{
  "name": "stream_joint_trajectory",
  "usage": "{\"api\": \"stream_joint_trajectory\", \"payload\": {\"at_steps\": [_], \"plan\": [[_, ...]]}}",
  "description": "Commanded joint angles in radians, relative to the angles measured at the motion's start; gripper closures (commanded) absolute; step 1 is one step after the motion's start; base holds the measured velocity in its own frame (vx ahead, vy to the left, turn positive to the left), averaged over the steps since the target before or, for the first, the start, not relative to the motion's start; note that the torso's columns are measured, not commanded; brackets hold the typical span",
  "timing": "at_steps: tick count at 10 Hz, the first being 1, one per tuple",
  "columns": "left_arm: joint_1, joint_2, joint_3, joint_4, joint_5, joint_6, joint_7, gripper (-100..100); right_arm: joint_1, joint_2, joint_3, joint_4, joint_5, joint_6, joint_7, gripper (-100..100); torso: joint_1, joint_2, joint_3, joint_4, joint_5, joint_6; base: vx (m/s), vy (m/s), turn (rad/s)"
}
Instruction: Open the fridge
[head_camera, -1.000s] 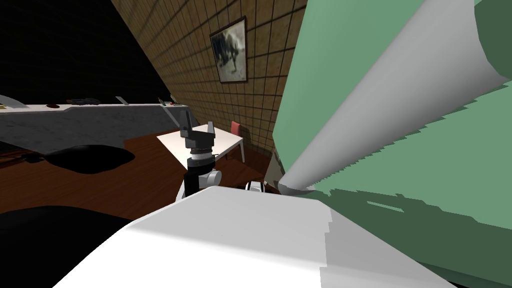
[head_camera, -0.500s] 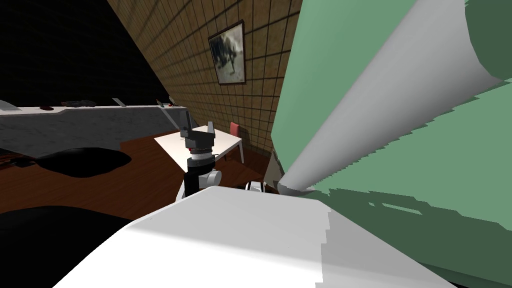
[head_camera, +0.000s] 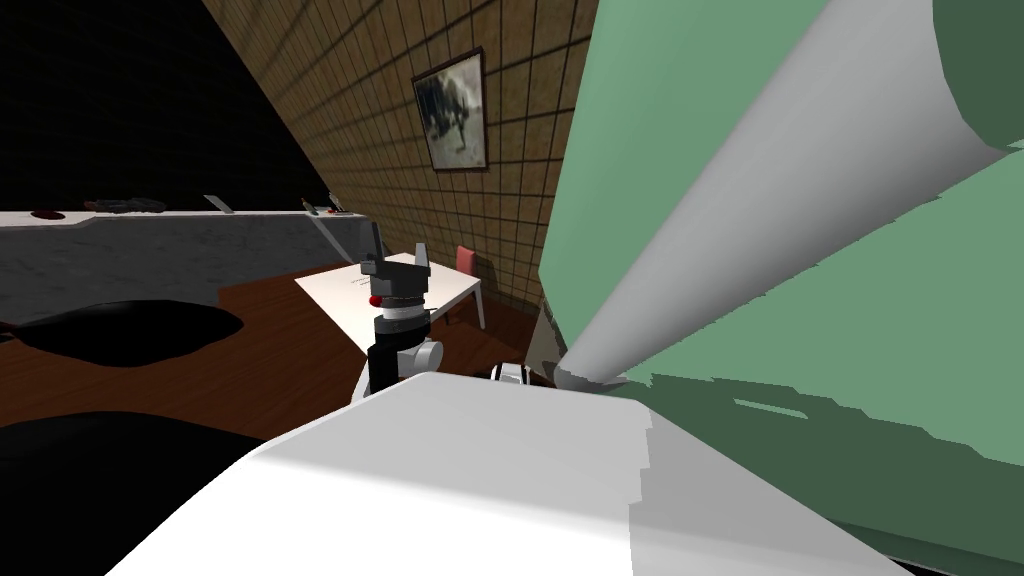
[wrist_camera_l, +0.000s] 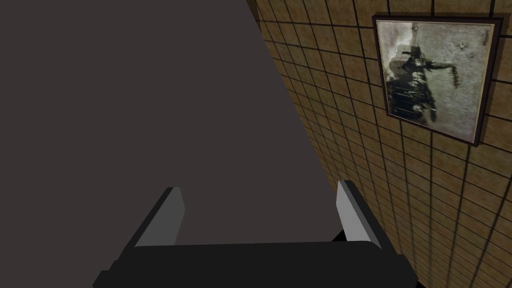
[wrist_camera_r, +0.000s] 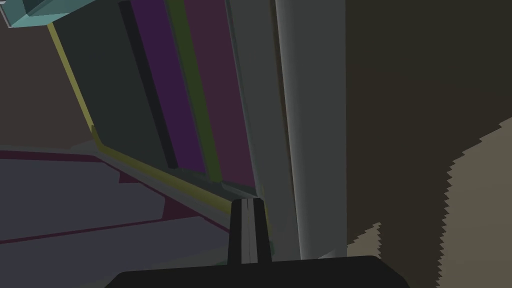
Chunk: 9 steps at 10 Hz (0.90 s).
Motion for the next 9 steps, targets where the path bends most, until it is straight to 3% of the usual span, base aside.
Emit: {"api": "stream_joint_trajectory", "payload": {"at_steps": [1,3,5,6,8,9], "plan": [[0.0,0.0,0.0,0.0,0.0,0.0,0.0,0,-0.006,0.009,0.016,0.028,-0.013,0.019,-0.011,100,-0.002,-0.001,-0.001,0.0,0.0,0.001,0.014,-0.01,0.002],[0.0,0.0,0.0,0.0,0.0,0.0,0.0,0,0.008,0.019,0.085,0.037,-0.052,0.059,-0.011,100,-0.005,-0.004,-0.004,-0.001,-0.001,0.002,0.039,-0.013,-0.084],[0.0,0.0,0.0,0.0,0.0,0.0,0.0,0,0.012,0.016,0.079,0.029,-0.047,0.053,-0.007,100,-0.004,-0.011,-0.008,-0.004,-0.001,0.001,-0.001,-0.003,-0.03],[0.0,0.0,0.0,0.0,0.0,0.0,0.0,0,0.005,0.017,0.08,0.031,-0.057,0.015,-0.01,-100,-0.003,-0.008,-0.006,-0.003,-0.001,0.001,-0.08,0.028,0.006],[0.0,0.0,0.0,0.0,0.0,0.0,0.0,0,0.005,0.017,0.08,0.056,-0.057,0.015,-0.01,-100,0.001,0.002,0.002,0.001,0.001,0.002,-0.029,0.022,0.005],[0.0,0.0,0.0,0.0,0.0,0.0,0.0,0,0.005,0.017,0.08,0.033,-0.057,0.015,-0.01,-100,0.0,0.003,0.002,0.002,0.001,0.002,0.007,0.002,-0.002]]}}
